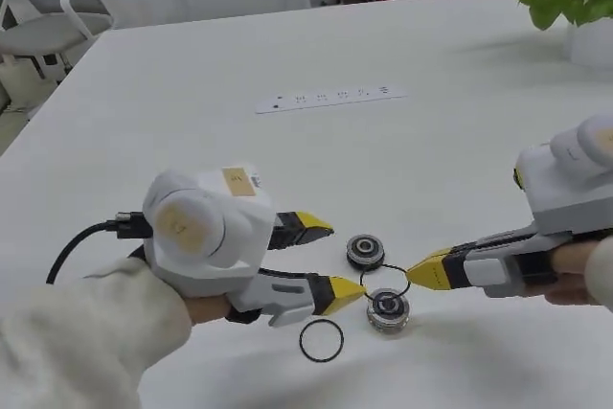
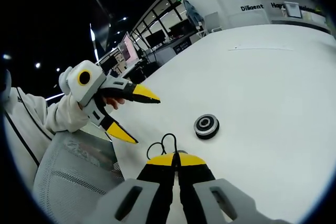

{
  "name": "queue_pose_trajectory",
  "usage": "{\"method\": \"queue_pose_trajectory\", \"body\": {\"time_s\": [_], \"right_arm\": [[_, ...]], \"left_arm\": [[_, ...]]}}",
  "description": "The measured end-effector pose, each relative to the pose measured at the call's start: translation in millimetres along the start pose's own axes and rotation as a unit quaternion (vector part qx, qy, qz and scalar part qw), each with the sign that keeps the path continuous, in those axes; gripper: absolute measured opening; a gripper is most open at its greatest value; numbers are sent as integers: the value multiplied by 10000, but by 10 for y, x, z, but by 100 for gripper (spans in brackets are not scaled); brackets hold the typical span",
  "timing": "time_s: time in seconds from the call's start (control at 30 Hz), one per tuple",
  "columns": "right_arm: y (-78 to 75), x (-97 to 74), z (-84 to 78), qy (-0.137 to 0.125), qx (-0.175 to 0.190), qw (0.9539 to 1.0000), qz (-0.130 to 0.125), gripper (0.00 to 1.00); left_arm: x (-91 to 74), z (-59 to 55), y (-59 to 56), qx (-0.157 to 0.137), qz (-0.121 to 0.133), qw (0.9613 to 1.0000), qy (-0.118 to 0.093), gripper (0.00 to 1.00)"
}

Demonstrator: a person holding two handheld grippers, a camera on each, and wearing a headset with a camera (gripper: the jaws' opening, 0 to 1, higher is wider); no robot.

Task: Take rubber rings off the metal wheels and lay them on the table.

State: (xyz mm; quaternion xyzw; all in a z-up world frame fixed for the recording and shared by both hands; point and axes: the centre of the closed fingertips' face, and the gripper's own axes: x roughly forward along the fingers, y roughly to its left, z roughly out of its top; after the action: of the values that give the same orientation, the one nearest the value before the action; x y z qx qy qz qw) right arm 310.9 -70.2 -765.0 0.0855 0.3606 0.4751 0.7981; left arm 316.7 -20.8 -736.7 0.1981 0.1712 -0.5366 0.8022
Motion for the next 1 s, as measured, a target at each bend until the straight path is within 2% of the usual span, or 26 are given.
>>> {"method": "queue_pose_trajectory", "body": {"time_s": [0.1,0.47,0.63,0.77,1.0], "right_arm": [[7,-6,18,-35,7,10000,6,0],[47,-33,121,-240,66,9997,56,0],[84,-32,161,-311,102,9994,103,0],[131,-22,189,-356,100,9992,160,0],[176,-8,196,-353,87,9991,210,0]], "left_arm": [[-45,39,1,5,-2,10000,-56,50],[-194,107,50,-54,74,9998,-189,59],[-315,96,100,-150,194,9994,-225,61],[-419,40,135,-245,308,9990,-203,63],[-536,-14,133,-432,393,9979,-265,72]]}}
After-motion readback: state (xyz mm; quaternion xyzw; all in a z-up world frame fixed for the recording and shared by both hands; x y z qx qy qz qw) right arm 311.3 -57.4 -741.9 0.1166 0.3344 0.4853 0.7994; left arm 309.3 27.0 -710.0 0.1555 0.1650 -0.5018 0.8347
